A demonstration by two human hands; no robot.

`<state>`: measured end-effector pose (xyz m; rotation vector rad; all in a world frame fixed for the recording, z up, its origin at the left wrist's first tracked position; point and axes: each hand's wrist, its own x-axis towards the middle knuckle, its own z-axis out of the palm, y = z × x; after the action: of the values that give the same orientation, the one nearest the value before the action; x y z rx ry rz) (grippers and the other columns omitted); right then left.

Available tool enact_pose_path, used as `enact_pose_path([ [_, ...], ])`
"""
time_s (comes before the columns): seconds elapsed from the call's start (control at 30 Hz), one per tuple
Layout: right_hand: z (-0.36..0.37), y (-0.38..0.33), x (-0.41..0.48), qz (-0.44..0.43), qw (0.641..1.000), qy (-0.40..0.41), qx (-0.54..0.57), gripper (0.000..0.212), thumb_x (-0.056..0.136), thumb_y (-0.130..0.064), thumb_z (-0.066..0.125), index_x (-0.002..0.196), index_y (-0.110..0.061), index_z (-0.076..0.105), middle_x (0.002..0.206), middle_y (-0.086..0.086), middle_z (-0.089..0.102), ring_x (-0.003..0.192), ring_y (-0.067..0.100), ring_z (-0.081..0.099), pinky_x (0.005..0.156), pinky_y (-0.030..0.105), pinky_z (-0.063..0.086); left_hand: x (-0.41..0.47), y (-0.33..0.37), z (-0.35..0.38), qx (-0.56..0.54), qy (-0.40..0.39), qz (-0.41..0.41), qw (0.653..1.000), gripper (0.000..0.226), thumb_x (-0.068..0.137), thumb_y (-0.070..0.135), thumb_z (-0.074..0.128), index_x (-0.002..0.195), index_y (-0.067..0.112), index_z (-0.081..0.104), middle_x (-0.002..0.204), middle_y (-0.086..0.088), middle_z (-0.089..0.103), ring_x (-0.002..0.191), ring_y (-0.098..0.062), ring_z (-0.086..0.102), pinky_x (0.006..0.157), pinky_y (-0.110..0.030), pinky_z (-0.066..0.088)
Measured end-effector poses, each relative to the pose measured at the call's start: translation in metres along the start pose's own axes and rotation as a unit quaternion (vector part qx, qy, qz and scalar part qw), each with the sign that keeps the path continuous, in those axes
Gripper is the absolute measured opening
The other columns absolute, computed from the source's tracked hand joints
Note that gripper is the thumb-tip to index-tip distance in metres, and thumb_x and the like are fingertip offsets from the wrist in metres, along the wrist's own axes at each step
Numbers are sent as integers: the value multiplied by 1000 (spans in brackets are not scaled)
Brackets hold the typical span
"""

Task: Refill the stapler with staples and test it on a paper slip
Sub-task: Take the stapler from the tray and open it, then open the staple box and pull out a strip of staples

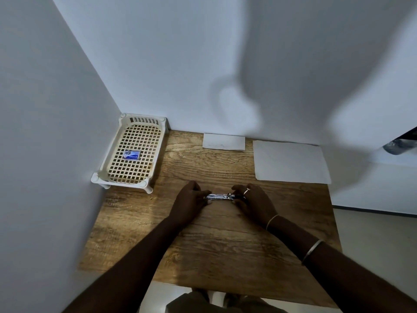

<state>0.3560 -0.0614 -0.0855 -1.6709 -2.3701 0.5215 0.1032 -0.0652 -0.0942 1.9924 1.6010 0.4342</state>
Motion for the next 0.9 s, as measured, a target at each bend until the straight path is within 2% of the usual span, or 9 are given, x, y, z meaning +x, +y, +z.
enact_pose_path([
  [0.07,-2,-2,1,-9,1000,7,-12,42,87,-34,74,127,-23,63,109,0,73,102,23,63,85,39,51,1,0,-2,3,-2,8,1000,50,83,34,82,130,21,70,100,3,53,92,-11,52,71,-21,39],
  [0.2,-6,-12,8,-14,999,43,-16,32,93,-29,67,123,-20,68,113,4,72,106,23,63,89,39,52,-2,-2,-19,-16,35,30,999,58,79,36,83,133,20,67,110,1,56,100,-13,53,80,-27,46],
  [0.33,-17,-43,42,-15,991,114,68,20,97,-25,65,114,-18,71,102,4,72,95,22,64,80,36,53,-5,-11,-52,-68,130,35,989,40,84,17,81,124,14,73,111,-4,65,102,-17,62,85,-32,53],
  [0.47,-20,-91,102,-82,982,138,97,17,97,-26,64,107,-15,72,100,5,74,93,25,65,80,39,52,3,-33,-99,-61,245,-27,967,26,90,12,73,116,15,74,113,-2,72,100,-16,67,87,-27,51],
  [0.6,-7,-143,157,-125,982,107,92,17,92,-23,68,105,-13,72,102,6,75,97,29,66,83,42,52,14,-69,-139,-73,320,-139,934,34,89,0,66,122,7,71,120,-10,72,108,-26,67,98,-34,50],
  [0.73,13,-186,197,-123,988,56,70,28,88,-26,67,114,-14,70,107,11,75,103,33,64,89,42,48,19,-102,-159,-67,290,-236,925,46,89,-4,62,134,3,62,131,-18,66,122,-34,61,107,-40,43],
  [0.9,41,-215,228,-108,993,20,51,45,86,-33,70,127,-14,64,120,11,71,115,30,61,102,41,41,22,-120,-162,-81,268,-254,926,42,84,-5,55,122,8,67,118,-14,72,111,-33,66,97,-38,49],
])
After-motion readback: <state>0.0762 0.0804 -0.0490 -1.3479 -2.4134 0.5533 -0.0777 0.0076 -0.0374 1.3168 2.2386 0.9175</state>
